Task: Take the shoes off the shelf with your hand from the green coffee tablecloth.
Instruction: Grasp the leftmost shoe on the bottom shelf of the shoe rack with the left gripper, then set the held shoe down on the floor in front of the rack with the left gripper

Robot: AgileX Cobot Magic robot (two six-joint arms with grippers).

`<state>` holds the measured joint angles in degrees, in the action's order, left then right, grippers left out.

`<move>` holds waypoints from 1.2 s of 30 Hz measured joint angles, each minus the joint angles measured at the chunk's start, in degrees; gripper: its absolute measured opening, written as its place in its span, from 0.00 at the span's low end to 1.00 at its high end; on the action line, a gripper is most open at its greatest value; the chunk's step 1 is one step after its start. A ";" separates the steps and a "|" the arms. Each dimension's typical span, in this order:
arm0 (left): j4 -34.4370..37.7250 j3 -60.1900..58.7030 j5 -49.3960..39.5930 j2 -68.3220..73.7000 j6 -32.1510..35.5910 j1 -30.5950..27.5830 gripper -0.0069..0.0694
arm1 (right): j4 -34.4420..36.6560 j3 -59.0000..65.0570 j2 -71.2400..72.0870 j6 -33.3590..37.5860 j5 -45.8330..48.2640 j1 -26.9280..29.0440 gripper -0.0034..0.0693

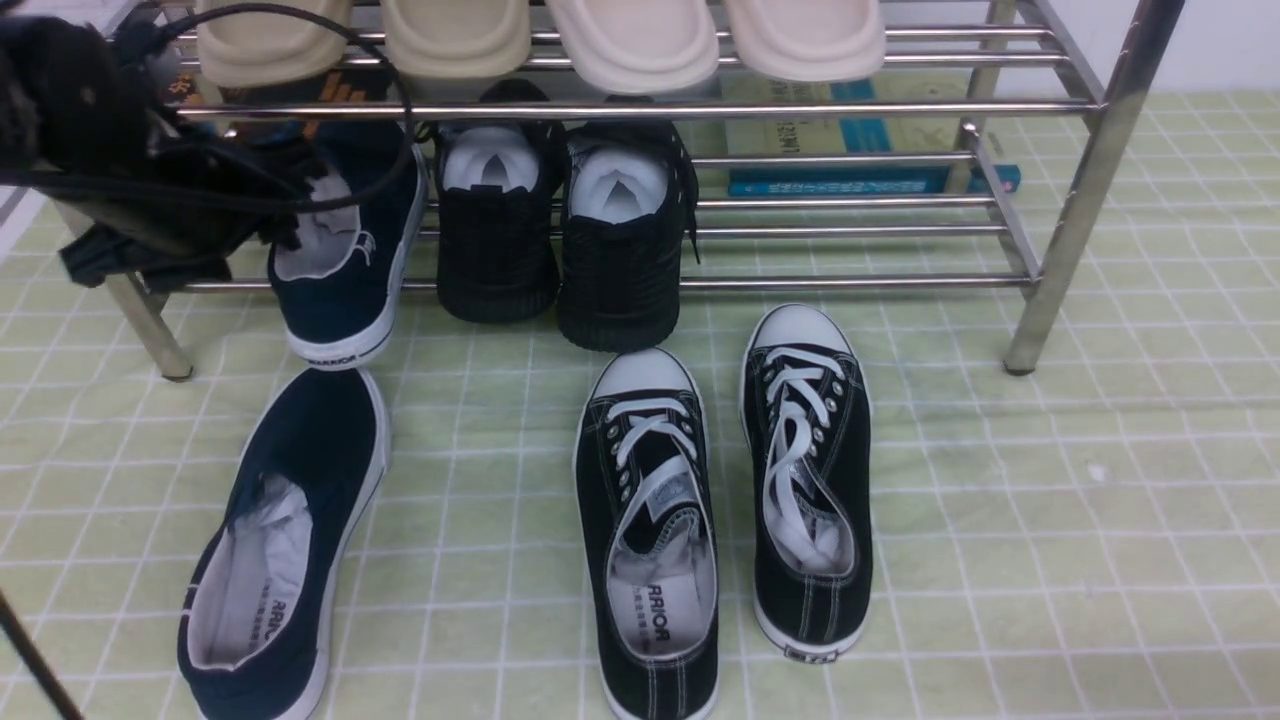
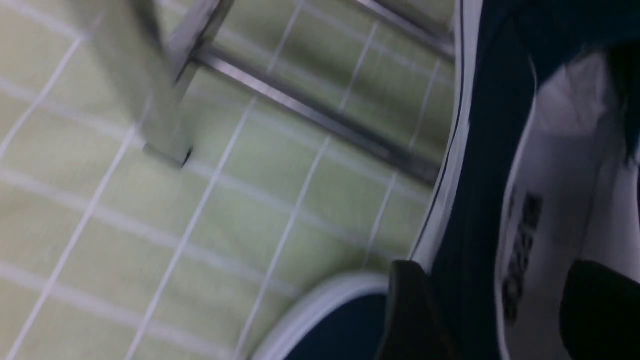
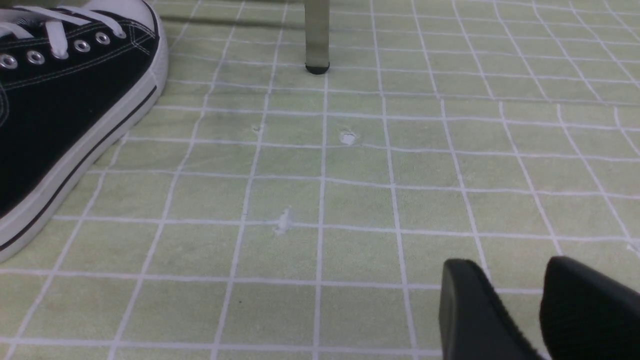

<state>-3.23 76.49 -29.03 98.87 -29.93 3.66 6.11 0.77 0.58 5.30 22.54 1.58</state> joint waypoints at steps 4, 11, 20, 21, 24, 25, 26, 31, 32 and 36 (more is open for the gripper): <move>-0.22 0.00 4.05 2.87 0.00 0.00 0.64 | 0.00 0.00 0.00 0.00 0.00 0.00 0.37; -0.22 0.00 7.60 5.95 0.00 0.00 0.55 | 0.04 0.00 0.00 0.00 0.00 0.00 0.37; 0.46 0.00 -0.28 2.42 0.06 0.05 0.13 | 0.04 0.00 0.00 0.00 0.00 0.00 0.37; 0.88 0.00 -2.41 1.34 0.12 0.05 0.13 | 0.04 0.00 0.00 0.00 0.00 0.00 0.37; 1.94 0.00 -11.71 -3.96 1.09 0.05 0.13 | 0.04 0.00 0.00 0.00 0.00 0.00 0.37; 2.17 0.00 -14.18 -5.38 1.71 0.05 0.13 | 0.04 0.00 0.00 0.00 0.00 0.00 0.37; 2.22 0.00 -14.79 -5.74 1.84 0.05 0.13 | 0.04 0.00 0.00 0.00 0.00 0.00 0.37; 5.34 -0.77 -27.35 -12.64 7.07 0.05 0.13 | 0.04 0.00 0.00 0.00 0.00 0.00 0.37; 7.36 -2.36 -29.28 -14.69 9.05 0.05 0.13 | 0.04 0.00 0.00 0.00 0.00 0.00 0.37; 12.86 -9.74 -29.79 -20.07 13.03 1.13 0.13 | 0.04 0.00 0.00 0.00 0.00 0.00 0.37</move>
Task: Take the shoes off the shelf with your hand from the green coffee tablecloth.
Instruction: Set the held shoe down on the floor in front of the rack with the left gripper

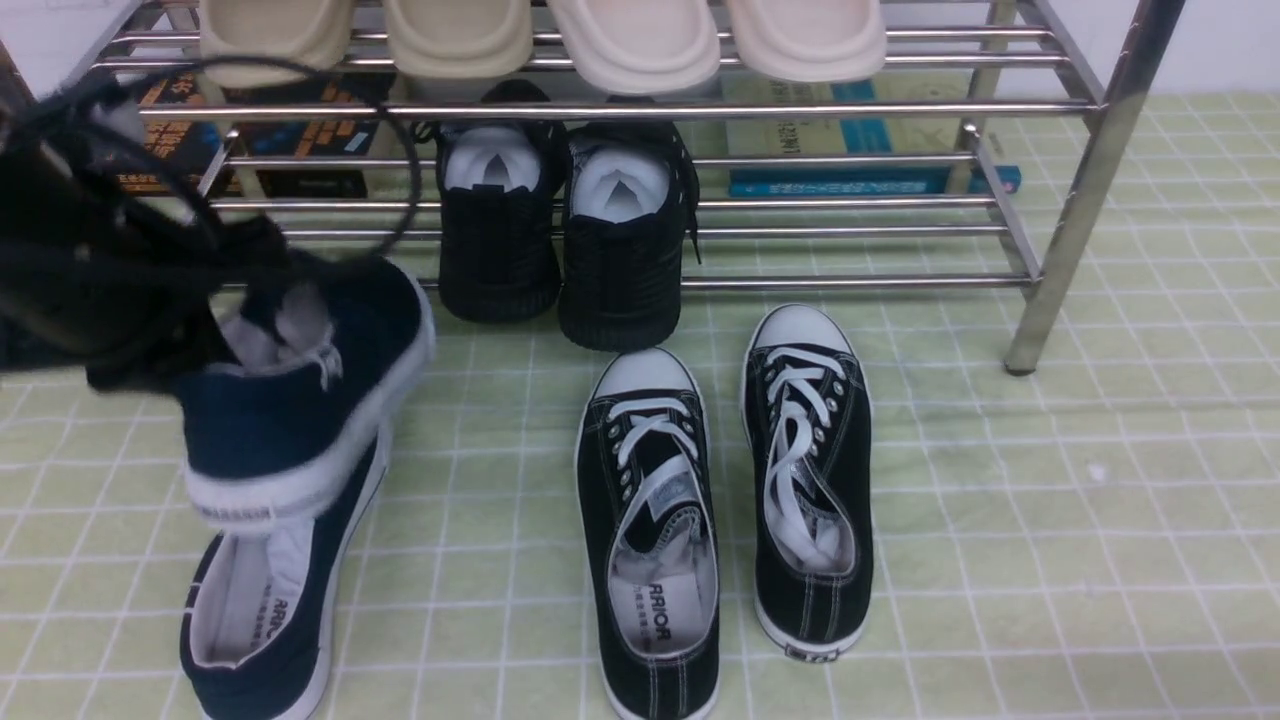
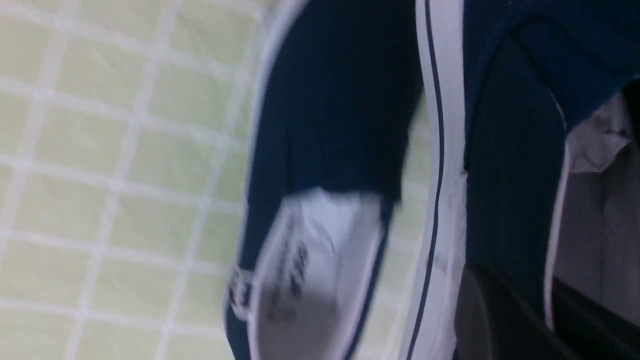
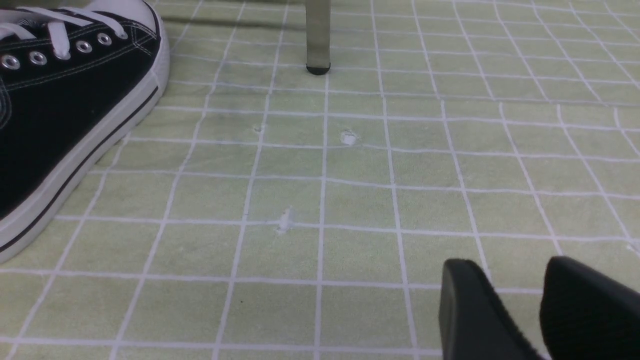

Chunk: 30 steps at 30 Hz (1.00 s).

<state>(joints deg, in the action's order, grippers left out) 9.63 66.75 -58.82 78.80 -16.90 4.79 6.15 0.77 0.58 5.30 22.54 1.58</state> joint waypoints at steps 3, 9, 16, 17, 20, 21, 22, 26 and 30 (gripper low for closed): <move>2.45 -7.90 3.85 -3.76 0.68 4.13 0.13 | 0.00 0.00 0.00 0.00 0.00 0.00 0.37; 3.78 -16.12 16.89 -5.63 -3.57 13.55 0.13 | 0.00 0.00 0.00 0.00 0.00 0.00 0.37; -4.23 -17.97 22.97 -3.86 -15.47 16.57 0.13 | 0.00 0.00 0.00 0.00 0.00 0.00 0.37; -7.67 -18.07 23.43 -3.13 -19.08 16.62 0.13 | 0.00 0.00 0.00 0.00 0.00 0.00 0.37; -14.14 -18.40 23.68 -2.57 -25.77 16.62 0.13 | 0.00 0.00 0.00 0.00 0.00 0.00 0.37; -15.54 -18.40 23.68 -2.58 -27.67 16.62 0.13 | 0.00 0.00 0.00 0.00 0.00 0.00 0.37; -15.86 -18.40 23.68 -2.58 -27.67 16.62 0.13 | 0.00 0.00 0.00 0.00 0.00 0.00 0.37; -19.50 -18.40 24.48 -2.58 -32.32 16.62 0.13 | 0.00 0.00 0.00 0.00 0.00 0.00 0.37; -19.46 -18.40 24.55 -2.45 -32.58 16.62 0.13 | 0.00 0.00 0.00 0.00 0.00 0.00 0.37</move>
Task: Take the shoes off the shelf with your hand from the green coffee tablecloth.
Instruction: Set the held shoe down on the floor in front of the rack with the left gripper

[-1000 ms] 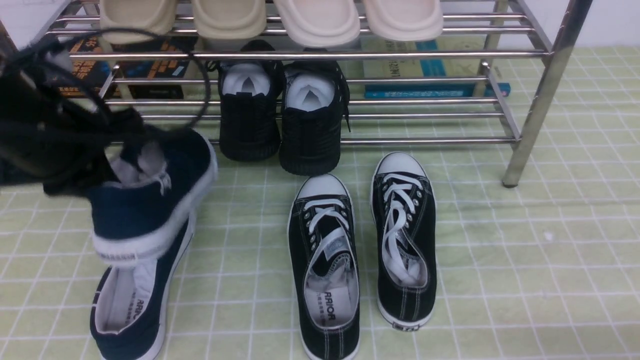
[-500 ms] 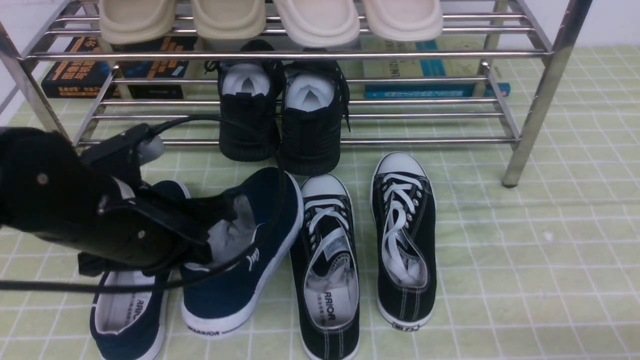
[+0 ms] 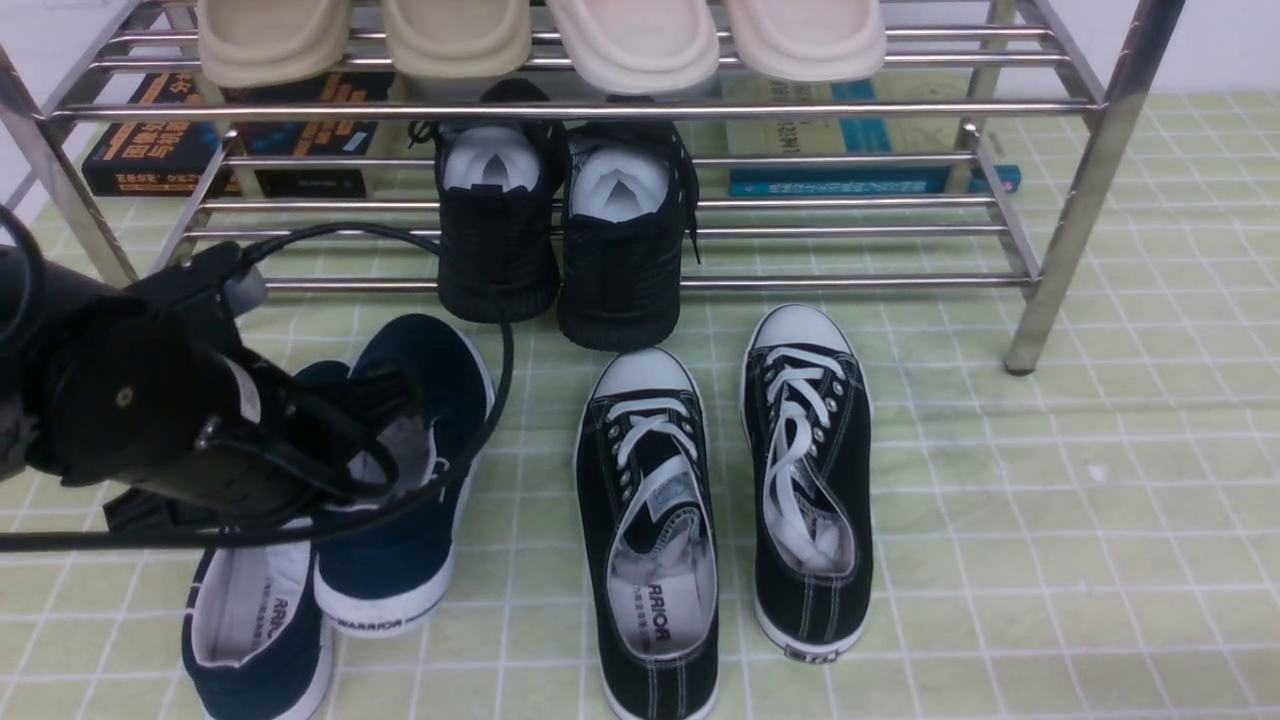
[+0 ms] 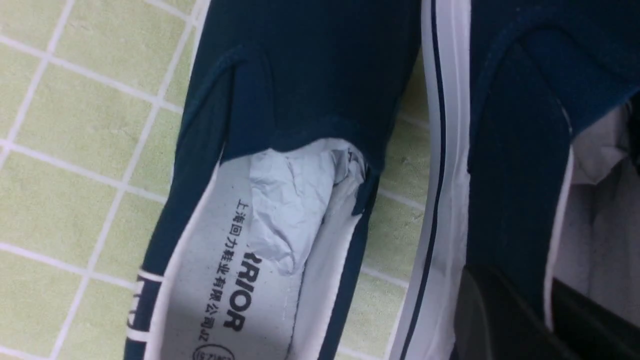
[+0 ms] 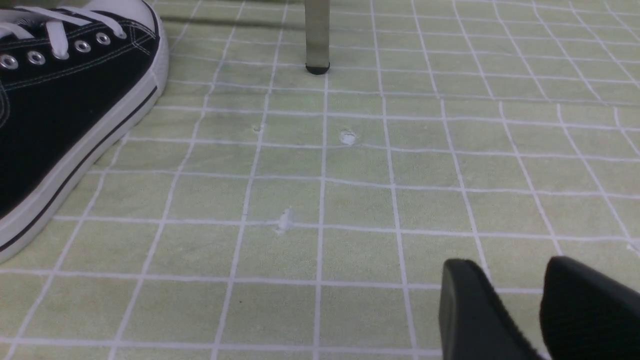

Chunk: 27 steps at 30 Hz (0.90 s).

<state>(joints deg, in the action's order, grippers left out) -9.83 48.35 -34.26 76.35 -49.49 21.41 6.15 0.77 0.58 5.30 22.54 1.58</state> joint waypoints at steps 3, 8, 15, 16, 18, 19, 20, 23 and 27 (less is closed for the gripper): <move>0.62 0.00 0.14 1.09 0.00 0.00 0.13 | 0.00 0.00 0.00 0.00 0.00 0.00 0.37; 2.11 0.05 0.20 3.81 0.91 0.00 0.15 | 0.02 0.00 0.00 0.00 0.00 0.00 0.37; 4.72 0.11 0.36 5.67 4.31 0.00 0.37 | 0.02 0.00 0.00 0.00 0.00 0.00 0.37; 4.81 0.32 0.40 5.67 4.43 0.00 0.41 | 0.02 0.00 0.00 0.00 0.00 0.00 0.37; 4.86 1.00 0.35 5.56 4.82 0.00 0.50 | 0.02 0.00 0.00 0.00 0.00 0.00 0.37; 4.86 1.39 0.19 5.43 4.97 0.00 0.53 | 0.02 0.00 0.00 0.00 0.00 0.00 0.37; 4.95 2.01 -0.14 5.16 5.24 0.00 0.57 | 0.02 0.00 0.00 0.00 0.00 0.00 0.37; 5.07 4.37 -1.96 3.09 5.96 0.00 0.65 | 0.02 0.00 0.00 0.00 0.00 0.00 0.37; 4.23 7.66 -4.78 -0.69 7.66 0.00 0.66 | 0.02 0.00 0.00 0.00 0.00 0.00 0.37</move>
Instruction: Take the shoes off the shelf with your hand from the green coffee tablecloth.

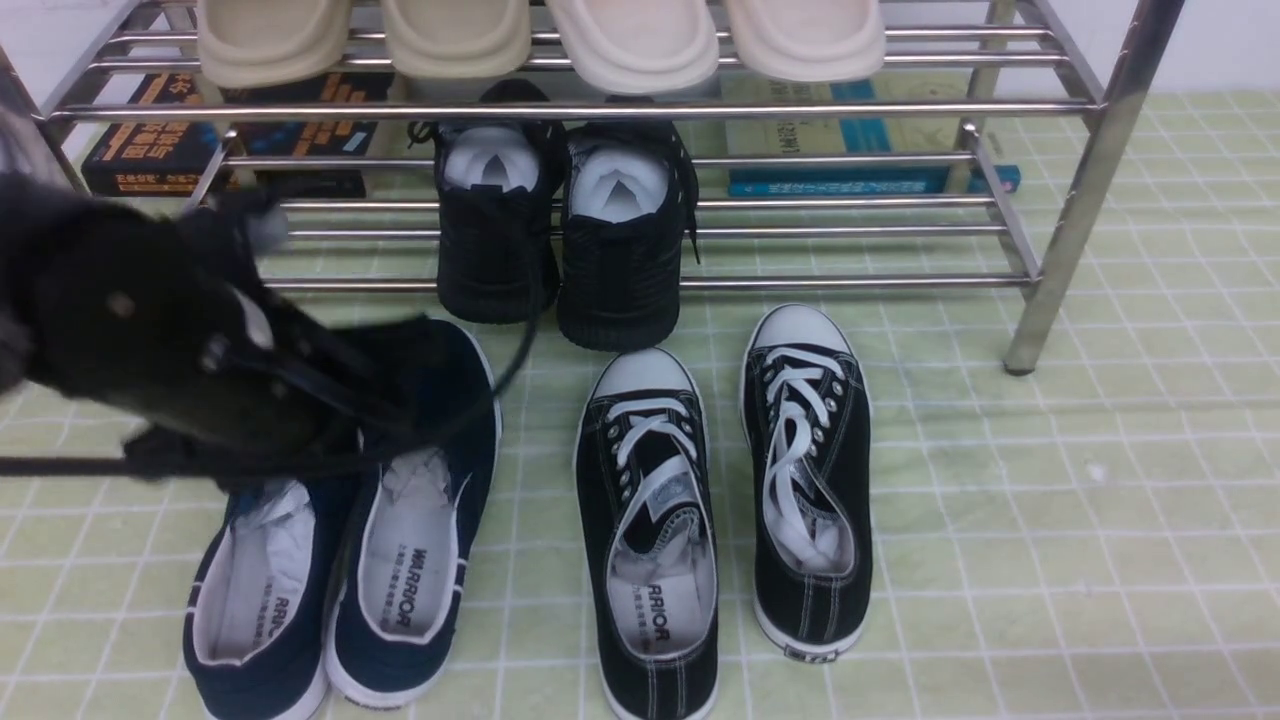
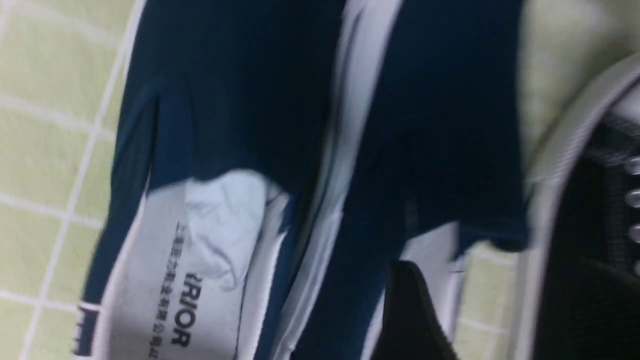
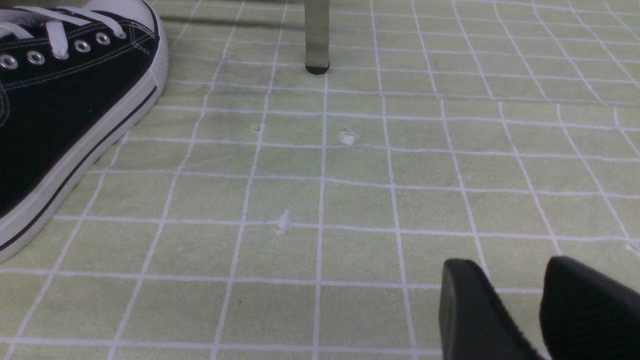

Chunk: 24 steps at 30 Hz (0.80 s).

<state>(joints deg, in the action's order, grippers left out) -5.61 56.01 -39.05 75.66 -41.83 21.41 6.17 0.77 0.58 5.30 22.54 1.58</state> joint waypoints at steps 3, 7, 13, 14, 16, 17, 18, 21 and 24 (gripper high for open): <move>-1.86 3.08 -3.12 -3.84 2.67 0.00 0.64 | 0.00 0.00 0.00 0.00 0.00 0.00 0.37; -4.70 5.99 -7.74 -8.89 6.43 0.00 0.46 | 0.00 0.00 0.00 0.00 0.00 0.00 0.37; -3.18 4.57 -11.68 -9.63 7.41 0.00 0.11 | 0.00 0.00 0.00 0.00 0.00 0.00 0.37; -2.33 3.71 -11.80 -8.58 7.90 0.00 0.09 | 0.00 0.00 0.00 0.00 0.00 0.00 0.37; -1.60 3.06 -11.91 -7.08 8.44 0.00 0.09 | 0.00 0.00 0.00 0.00 0.00 0.00 0.37; -0.86 2.66 -11.97 -4.26 9.60 0.00 0.09 | 0.00 0.00 0.00 0.00 0.00 0.00 0.37; -0.65 2.62 -11.79 -2.59 9.80 0.00 0.09 | 0.00 0.00 0.00 0.00 0.00 0.00 0.37; -0.35 2.62 -10.53 1.36 10.13 0.00 0.10 | 0.00 0.00 0.00 0.00 0.00 0.00 0.37; -0.73 2.62 -8.82 6.01 10.25 0.00 0.19 | 0.00 0.00 0.00 0.00 0.00 0.00 0.37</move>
<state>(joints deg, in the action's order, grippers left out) -6.34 58.63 -47.87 81.67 -31.59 21.41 6.17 0.77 0.58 5.30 22.54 1.58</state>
